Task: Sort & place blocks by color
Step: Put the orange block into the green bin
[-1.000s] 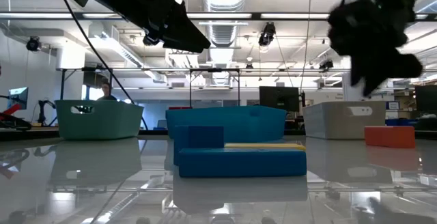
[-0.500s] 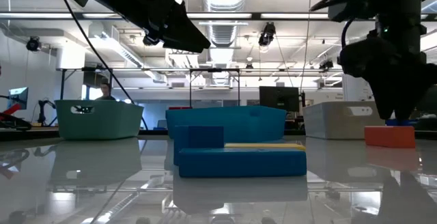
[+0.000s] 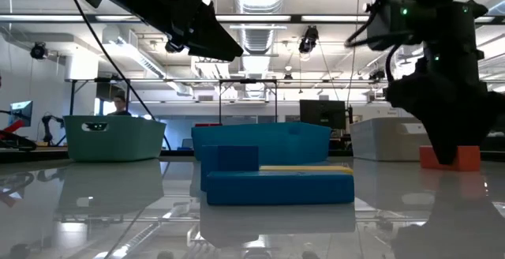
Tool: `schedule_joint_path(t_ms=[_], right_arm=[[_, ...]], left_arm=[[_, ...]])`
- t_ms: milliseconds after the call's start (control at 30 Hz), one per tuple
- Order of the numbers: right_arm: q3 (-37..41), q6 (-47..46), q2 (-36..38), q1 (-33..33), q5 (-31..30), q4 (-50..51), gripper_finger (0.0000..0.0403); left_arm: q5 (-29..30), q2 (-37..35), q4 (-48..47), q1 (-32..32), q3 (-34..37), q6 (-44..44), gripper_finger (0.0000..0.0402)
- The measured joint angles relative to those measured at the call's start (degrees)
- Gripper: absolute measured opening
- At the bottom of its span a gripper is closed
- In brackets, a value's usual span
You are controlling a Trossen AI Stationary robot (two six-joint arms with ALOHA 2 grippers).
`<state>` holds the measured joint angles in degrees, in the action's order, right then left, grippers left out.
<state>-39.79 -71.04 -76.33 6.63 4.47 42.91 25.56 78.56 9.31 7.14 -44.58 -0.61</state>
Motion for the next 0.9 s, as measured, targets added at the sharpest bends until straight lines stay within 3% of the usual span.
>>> schedule_joint_path(t_ms=[133,333,467,633,900], right_arm=[[0.0,2.1,-1.8,0.0,0.0,0.1,0.0186],[0.0,8.0,-0.7,0.0,-0.2,-1.0,0.0120],[0.0,14.1,2.7,0.0,-0.1,-4.2,0.0120],[0.0,27.7,6.9,0.0,-0.5,-19.1,0.0120],[0.8,58.9,5.1,0.3,-1.5,-59.1,0.0124]], left_arm=[[0.0,0.0,0.0,0.0,0.0,0.0,0.0318],[0.0,0.0,0.4,0.0,0.0,-0.5,0.0318],[-1.8,0.0,1.2,0.1,0.0,-0.6,0.0318],[-5.2,0.0,4.9,0.5,0.0,-0.7,0.0318],[-9.4,0.0,14.1,1.6,0.0,-0.7,0.0318]])
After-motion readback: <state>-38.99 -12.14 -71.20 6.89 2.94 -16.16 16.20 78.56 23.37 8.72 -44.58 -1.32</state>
